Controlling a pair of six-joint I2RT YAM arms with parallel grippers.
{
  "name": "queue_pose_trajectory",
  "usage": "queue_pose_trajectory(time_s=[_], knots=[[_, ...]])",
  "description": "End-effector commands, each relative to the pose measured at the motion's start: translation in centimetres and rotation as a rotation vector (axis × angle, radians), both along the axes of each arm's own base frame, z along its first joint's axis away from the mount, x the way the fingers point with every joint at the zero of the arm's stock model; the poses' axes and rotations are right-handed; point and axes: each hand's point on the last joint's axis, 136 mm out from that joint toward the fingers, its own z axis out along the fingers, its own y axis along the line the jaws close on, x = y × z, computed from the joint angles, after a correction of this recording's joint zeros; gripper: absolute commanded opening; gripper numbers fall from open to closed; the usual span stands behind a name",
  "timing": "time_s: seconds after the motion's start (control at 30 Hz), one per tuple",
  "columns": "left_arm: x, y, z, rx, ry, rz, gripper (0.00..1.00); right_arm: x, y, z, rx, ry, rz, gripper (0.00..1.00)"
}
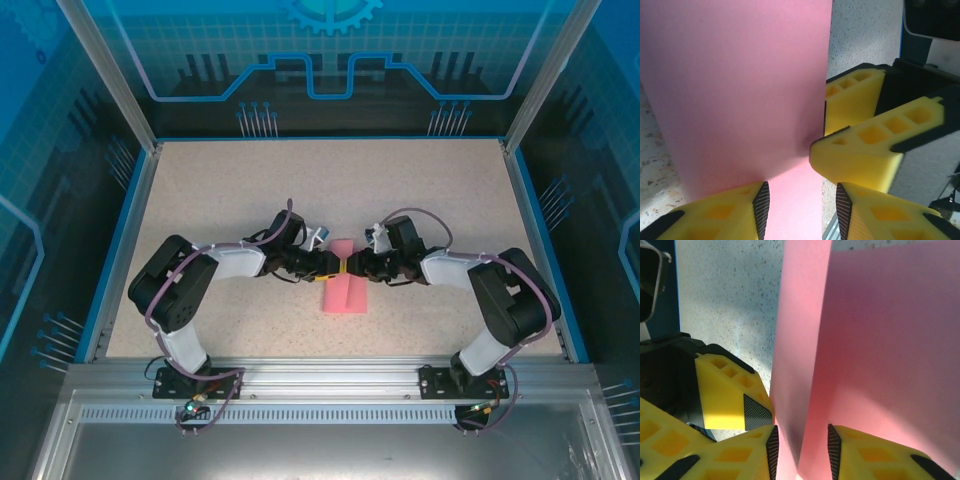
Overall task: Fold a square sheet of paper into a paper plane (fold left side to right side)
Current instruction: First fold in half a square sheet of paper at the center of the table.
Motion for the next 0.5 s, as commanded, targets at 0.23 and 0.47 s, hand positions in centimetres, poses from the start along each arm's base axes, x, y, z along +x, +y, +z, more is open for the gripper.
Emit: queue_pose_trajectory(time_s=[0.23,0.47], knots=[[0.4,1.7,0.7,0.131,-0.074,0.032,0.55,0.7,-1.1,-0.8,-0.157,-0.009,0.006,0.03],[0.5,3.0,-0.9,0.251,-0.044,0.054,0.56,0.9,-3.3,-2.2,-0.319,-0.003,-0.015,0.05]])
